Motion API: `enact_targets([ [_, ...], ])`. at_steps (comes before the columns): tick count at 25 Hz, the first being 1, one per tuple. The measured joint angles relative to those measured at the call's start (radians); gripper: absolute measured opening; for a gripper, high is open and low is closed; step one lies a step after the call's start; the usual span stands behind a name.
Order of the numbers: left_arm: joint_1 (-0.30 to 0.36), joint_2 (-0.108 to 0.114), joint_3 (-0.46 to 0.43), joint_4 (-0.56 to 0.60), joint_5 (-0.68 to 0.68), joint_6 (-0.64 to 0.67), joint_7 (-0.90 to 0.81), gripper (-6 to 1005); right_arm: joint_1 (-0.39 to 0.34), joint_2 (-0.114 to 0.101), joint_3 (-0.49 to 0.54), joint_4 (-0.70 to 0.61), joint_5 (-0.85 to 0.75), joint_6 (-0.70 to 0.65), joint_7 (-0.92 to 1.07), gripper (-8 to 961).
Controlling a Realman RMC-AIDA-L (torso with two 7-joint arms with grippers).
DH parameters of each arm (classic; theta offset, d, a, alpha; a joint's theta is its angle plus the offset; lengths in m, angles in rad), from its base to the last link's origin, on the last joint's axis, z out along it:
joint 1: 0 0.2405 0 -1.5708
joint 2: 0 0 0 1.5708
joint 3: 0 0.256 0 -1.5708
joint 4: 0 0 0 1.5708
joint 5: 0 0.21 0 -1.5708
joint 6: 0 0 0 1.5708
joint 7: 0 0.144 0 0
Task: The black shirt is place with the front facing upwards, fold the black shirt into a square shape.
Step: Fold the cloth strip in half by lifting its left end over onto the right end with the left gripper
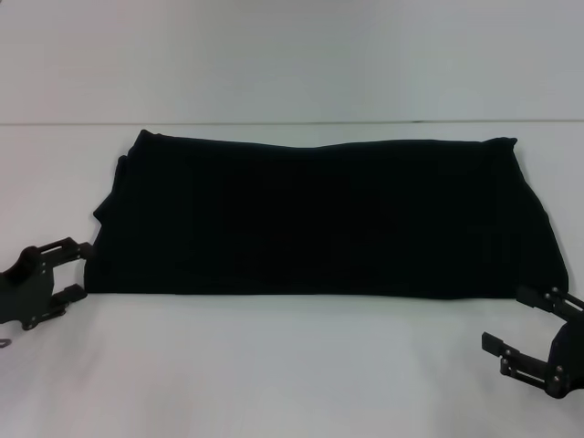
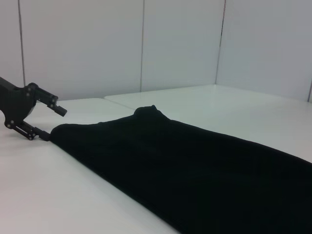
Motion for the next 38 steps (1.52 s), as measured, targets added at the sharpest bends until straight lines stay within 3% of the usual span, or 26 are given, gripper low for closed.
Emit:
enact_targets([
  [18, -0.077, -0.013, 0.024, -0.006, 0.012, -0.033, 0.002, 733, 0.002, 0.000, -0.002, 0.003, 0.000, 0.000, 0.000, 839],
  [25, -0.073, -0.038, 0.035, 0.020, 0.010, -0.048, 0.036, 655, 0.000, 0.000, -0.001, 0.003, 0.000, -0.006, 0.002, 839],
  [30, -0.081, -0.042, 0.082, 0.027, 0.012, -0.059, 0.049, 600, -0.003, 0.000, 0.001, 0.003, 0.000, -0.012, 0.005, 839],
  [38, -0.079, -0.050, 0.078, 0.029, 0.002, -0.071, 0.051, 214, 0.000, 0.000, 0.005, 0.004, 0.000, -0.014, 0.005, 839],
])
